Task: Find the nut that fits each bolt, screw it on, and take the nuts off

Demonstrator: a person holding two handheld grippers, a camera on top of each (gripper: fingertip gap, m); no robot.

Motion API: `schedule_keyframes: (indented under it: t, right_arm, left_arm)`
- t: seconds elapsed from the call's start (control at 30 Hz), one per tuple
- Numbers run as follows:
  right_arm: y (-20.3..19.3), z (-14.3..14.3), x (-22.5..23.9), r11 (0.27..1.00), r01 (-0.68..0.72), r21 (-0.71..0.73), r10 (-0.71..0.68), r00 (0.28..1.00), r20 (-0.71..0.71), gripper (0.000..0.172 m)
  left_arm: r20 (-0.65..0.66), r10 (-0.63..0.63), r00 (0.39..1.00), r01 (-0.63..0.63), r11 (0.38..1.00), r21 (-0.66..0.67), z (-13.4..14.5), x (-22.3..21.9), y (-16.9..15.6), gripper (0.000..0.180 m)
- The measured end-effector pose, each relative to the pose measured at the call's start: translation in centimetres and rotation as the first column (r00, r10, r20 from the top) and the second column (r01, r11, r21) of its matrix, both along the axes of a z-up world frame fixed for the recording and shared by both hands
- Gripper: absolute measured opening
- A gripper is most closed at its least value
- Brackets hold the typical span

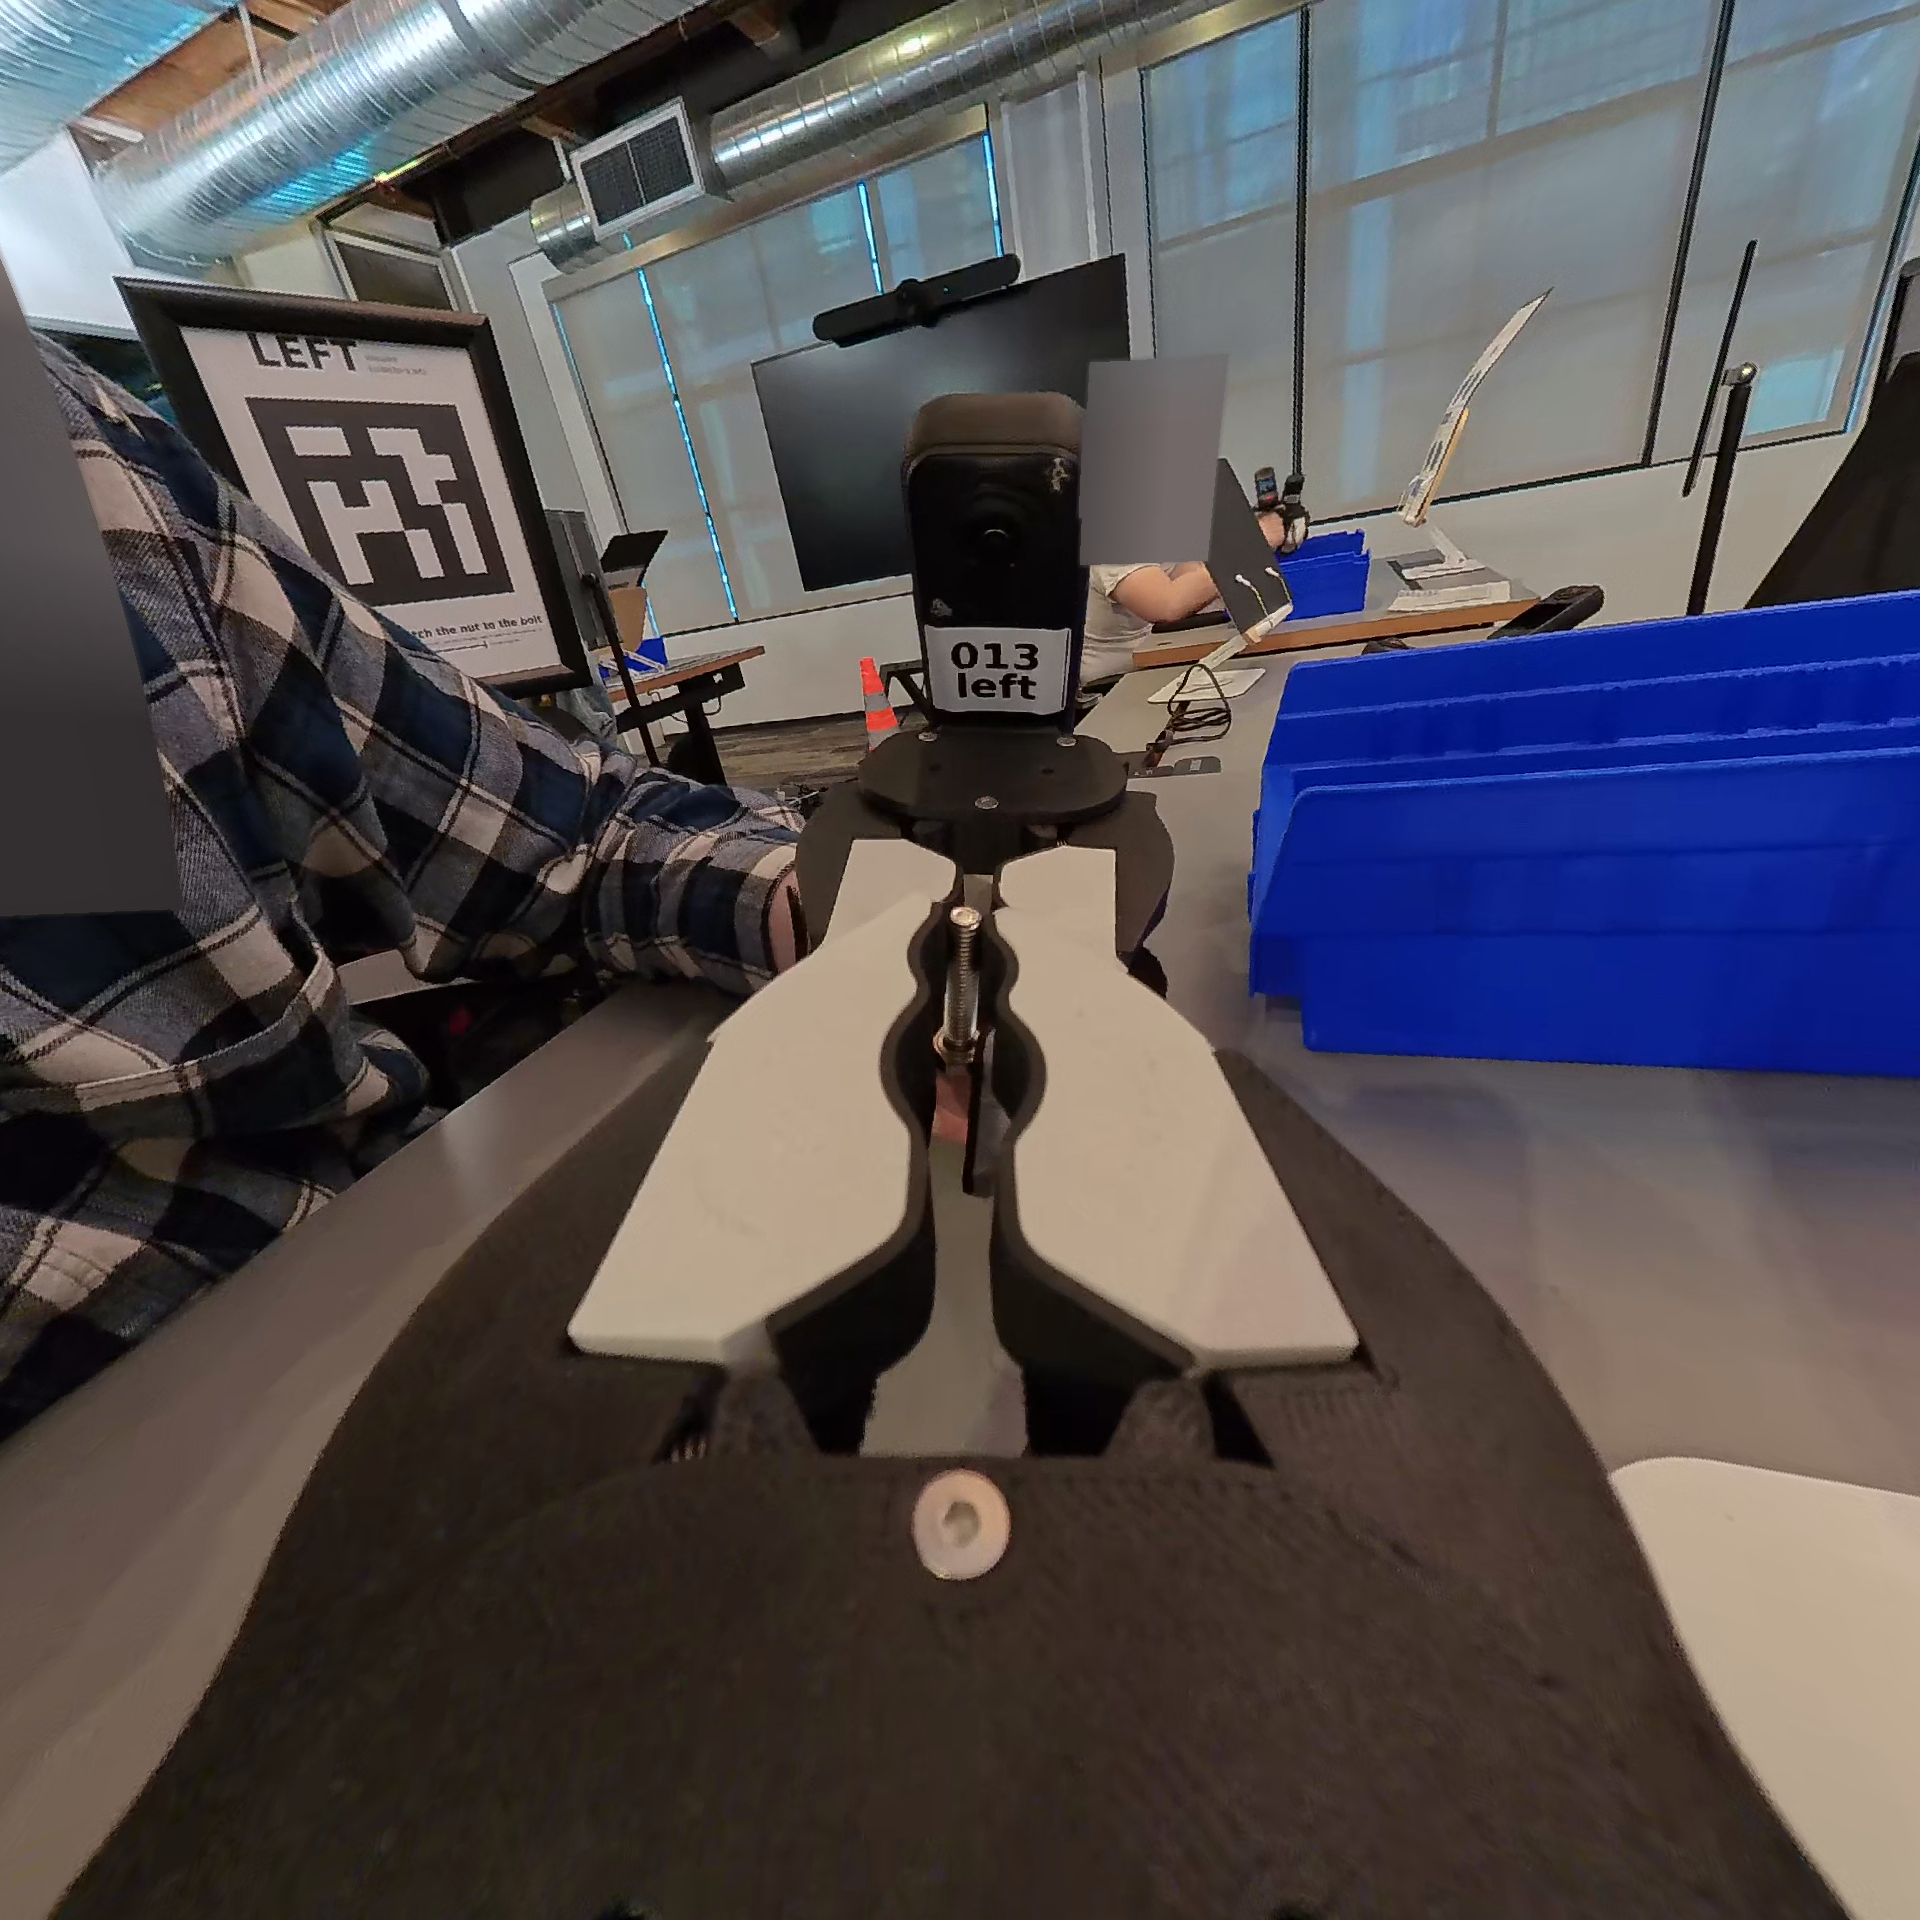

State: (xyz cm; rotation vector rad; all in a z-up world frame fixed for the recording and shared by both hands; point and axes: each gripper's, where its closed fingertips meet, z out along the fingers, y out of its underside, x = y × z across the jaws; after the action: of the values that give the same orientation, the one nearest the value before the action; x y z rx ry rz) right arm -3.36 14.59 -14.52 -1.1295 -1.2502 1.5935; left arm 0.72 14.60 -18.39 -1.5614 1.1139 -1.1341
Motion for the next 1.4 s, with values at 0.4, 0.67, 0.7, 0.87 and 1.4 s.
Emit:
schedule_keyframes:
  t: [0.4,0.67,0.7,0.87,1.4]
  right_arm:
    - [-0.1,0.2,0.0,1.000,-0.006,-0.001,0.006,1.000,-0.009,0.005]
    - [-0.1,0.1,0.0,1.000,-0.007,0.002,0.007,1.000,-0.010,0.005]
    - [-0.1,0.1,0.0,1.000,-0.007,0.003,0.007,1.000,-0.009,0.005]
    - [-0.3,0.1,-0.1,1.000,-0.011,0.008,0.011,1.000,-0.008,0.005]
    - [1.4,-0.7,-0.1,0.996,0.085,0.018,-0.086,0.994,0.068,0.040]
  left_arm:
    - [-0.014,-0.019,1.000,0.019,1.000,0.000,-0.3,0.1,-0.3,0.005]
    - [-0.006,-0.026,1.000,0.026,1.000,-0.014,-0.3,0.1,-0.4,0.005]
    - [-0.003,-0.030,1.000,0.030,0.999,-0.023,-0.3,0.2,-0.4,0.006]
    - [-0.010,-0.029,1.000,0.029,1.000,-0.011,-0.3,0.1,-0.5,0.004]
    - [-0.052,0.092,0.994,-0.090,0.995,0.029,-0.4,-3.3,1.1,0.004]
